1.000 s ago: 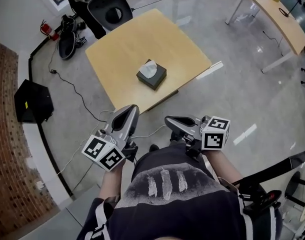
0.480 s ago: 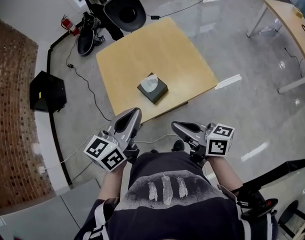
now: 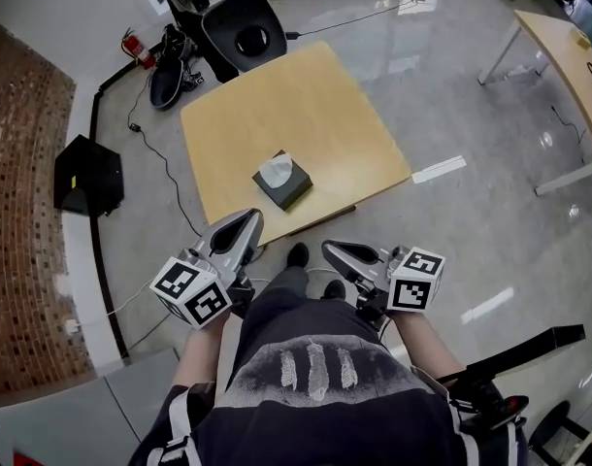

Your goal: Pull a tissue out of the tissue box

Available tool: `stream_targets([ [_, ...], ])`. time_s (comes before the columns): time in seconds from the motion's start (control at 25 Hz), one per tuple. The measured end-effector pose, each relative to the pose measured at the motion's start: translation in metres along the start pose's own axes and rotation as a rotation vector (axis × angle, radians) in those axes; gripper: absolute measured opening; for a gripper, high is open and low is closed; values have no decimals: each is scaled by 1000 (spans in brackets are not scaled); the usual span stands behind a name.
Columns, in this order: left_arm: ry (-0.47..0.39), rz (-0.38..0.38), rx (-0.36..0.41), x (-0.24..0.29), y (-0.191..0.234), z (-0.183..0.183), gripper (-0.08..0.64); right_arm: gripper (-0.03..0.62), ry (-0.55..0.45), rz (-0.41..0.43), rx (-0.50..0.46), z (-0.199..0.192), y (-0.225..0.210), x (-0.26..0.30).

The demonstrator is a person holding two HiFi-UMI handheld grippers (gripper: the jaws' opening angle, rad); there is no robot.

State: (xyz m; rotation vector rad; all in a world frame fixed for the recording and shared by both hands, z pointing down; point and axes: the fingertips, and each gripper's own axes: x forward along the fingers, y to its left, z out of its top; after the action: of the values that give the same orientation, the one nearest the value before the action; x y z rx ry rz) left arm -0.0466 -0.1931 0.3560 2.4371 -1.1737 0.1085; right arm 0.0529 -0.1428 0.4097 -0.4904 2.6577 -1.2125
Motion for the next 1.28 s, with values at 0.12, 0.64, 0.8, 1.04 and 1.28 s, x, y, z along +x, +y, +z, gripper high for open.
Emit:
stream_targets([
  [0.12,10,-13,16,14,1,2,2,-3,-21,-30,-2,7,-5,-12],
  [0.64,201,65,-58,74,113,-60,94,-3,26,-145,35,9,-40,-4],
  [0.8,315,37,-52,101,137,-93,303,-3,70,-166,56,7,-53,8],
  [1.04,431,78,-71,140,201,-128,397,-4,121,-185,84,6,-68,40],
  [1.28,483,7,-154,156,217,-151,397,-3,169,-191,95,1,-72,62],
])
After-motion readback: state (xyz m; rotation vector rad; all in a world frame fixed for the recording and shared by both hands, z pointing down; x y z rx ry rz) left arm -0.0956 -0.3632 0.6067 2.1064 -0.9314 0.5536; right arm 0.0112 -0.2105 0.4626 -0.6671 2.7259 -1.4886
